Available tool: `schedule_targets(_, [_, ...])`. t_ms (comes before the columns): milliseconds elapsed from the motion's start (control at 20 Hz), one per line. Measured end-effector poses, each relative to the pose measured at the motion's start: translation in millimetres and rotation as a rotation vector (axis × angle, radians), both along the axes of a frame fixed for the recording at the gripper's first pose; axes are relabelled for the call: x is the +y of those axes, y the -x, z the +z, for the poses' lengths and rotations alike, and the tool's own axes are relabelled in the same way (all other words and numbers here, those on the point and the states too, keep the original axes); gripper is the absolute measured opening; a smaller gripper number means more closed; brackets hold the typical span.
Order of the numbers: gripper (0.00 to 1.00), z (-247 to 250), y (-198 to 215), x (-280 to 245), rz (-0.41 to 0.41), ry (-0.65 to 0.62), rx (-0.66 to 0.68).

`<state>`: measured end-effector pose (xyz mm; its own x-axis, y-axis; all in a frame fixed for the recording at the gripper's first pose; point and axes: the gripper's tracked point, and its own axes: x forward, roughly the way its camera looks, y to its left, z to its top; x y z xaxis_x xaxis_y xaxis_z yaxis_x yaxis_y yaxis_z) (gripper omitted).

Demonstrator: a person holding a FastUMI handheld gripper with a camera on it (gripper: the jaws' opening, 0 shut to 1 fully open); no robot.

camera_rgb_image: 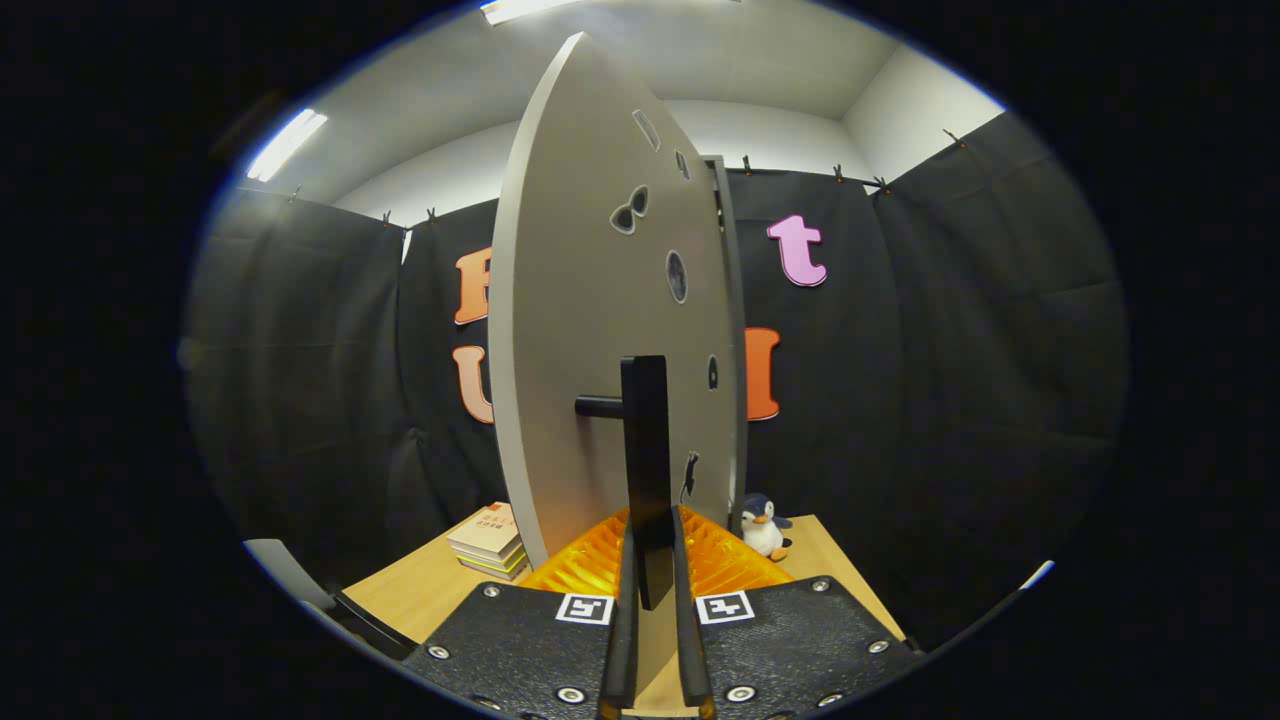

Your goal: Open the shoe cabinet door, grab the shoes and put them into the shoe cabinet, then close the shoe cabinet door.

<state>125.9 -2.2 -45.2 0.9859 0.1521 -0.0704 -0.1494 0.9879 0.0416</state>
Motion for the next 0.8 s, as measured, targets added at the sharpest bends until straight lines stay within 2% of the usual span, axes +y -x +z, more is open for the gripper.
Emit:
schedule_targets(250, [0.16, 0.1, -0.3, -27.3, -0.065, 0.015, -0.005])
schedule_targets(500, [0.09, 1.5, 2.2, -53.0, -0.112, 0.008, -0.014])
schedule_targets(800, [0.10, -2.6, 14.3, -68.6, -0.175, 0.042, 0.000])
